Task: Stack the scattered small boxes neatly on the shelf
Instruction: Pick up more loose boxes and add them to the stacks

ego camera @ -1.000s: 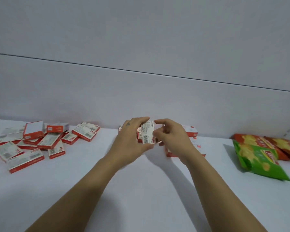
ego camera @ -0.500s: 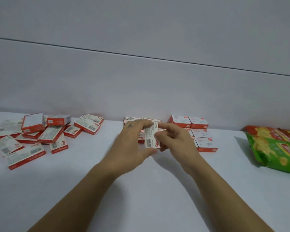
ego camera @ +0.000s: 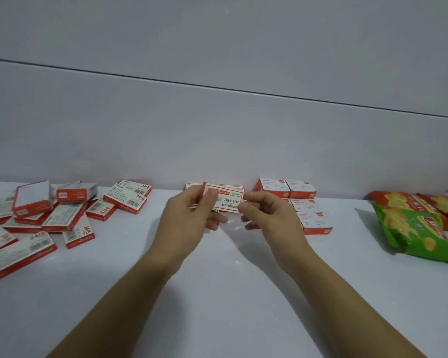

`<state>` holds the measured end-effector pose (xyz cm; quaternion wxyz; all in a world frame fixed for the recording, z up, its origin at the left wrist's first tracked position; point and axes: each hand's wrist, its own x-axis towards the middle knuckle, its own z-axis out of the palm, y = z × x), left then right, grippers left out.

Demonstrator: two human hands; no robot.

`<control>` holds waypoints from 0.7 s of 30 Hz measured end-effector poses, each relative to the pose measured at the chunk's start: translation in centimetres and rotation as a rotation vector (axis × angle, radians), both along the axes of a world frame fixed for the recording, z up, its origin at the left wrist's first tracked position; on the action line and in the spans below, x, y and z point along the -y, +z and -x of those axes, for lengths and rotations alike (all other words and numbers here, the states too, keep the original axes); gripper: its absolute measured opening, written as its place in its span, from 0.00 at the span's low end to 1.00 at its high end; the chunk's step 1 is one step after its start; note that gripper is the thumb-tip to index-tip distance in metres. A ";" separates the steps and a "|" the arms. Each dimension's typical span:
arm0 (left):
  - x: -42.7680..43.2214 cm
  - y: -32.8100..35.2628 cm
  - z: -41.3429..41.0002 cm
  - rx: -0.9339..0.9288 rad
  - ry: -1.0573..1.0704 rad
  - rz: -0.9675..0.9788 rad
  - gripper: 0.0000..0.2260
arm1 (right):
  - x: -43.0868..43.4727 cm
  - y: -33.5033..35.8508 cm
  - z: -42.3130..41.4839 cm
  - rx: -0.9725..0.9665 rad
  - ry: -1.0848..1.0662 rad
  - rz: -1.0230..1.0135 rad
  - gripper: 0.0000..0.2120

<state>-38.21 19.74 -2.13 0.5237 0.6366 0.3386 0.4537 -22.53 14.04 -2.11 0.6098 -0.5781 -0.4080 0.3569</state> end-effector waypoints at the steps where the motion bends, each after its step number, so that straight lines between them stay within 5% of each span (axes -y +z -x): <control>1: -0.2 0.1 0.2 0.095 -0.002 0.125 0.09 | 0.0 0.0 0.0 0.051 -0.018 -0.015 0.09; 4: -0.7 0.3 0.7 0.271 -0.024 0.285 0.11 | 0.4 0.4 0.1 0.111 0.048 -0.098 0.12; 10: -0.7 0.2 0.7 0.321 -0.073 0.244 0.14 | 0.8 0.7 0.8 0.040 0.115 -0.150 0.14; 16: -0.4 0.3 0.6 0.183 -0.121 0.172 0.11 | 1.1 0.6 1.0 0.185 0.360 -0.030 0.25; 21: -0.5 -0.1 0.7 -0.002 -0.066 0.030 0.11 | 1.0 0.1 1.5 0.234 0.351 0.030 0.18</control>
